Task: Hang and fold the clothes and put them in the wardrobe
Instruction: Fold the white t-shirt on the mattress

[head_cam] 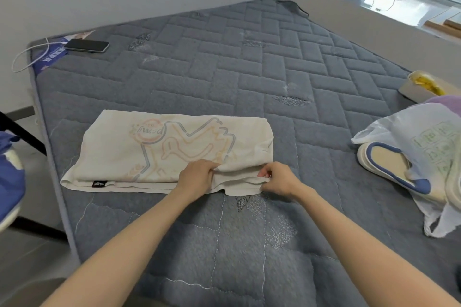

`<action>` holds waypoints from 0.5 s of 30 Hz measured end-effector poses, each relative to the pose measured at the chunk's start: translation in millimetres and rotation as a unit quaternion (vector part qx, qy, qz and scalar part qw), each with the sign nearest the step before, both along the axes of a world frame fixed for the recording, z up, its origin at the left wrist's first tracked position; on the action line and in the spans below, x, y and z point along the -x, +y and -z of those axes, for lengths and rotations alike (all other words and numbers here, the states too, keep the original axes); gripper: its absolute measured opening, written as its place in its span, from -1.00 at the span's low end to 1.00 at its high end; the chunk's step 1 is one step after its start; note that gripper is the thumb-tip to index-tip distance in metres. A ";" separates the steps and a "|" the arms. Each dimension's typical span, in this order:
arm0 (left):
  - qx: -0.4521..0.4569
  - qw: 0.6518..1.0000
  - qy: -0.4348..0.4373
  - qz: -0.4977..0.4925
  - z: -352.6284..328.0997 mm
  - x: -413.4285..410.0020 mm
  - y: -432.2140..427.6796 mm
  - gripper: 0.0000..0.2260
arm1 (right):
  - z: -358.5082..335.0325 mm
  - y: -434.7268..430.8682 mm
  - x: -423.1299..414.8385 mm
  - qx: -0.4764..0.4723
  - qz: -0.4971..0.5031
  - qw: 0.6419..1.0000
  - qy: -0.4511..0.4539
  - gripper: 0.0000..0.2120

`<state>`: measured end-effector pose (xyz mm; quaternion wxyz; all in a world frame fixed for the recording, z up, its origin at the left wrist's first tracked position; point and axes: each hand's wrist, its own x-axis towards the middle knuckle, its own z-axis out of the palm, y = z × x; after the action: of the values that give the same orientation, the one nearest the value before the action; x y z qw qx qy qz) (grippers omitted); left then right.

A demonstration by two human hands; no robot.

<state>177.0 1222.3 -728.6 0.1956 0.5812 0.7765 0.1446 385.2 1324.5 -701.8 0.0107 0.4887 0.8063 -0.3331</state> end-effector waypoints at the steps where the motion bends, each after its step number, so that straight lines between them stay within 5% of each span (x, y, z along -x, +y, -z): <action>1: 0.000 1.000 -0.005 -0.003 -1.0 -0.1 0.9 -0.59 | -1.3 0.8 -1.9 0.002 -0.010 1.000 -0.006 -0.78; 7: 0.001 1.000 -0.027 0.009 -3.5 -2.6 1.8 -0.58 | -4.5 1.7 -10.1 -0.032 -0.051 0.998 -0.004 -0.85; 15: 0.007 1.000 -0.017 0.013 -3.6 -2.6 -2.8 -0.59 | -6.3 -9.1 -20.8 -0.175 0.091 0.979 0.060 -0.79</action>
<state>179.6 1219.5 -725.0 0.2150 0.5876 0.7662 0.1468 406.0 1315.4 -695.5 -0.1533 0.5338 0.8033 -0.2151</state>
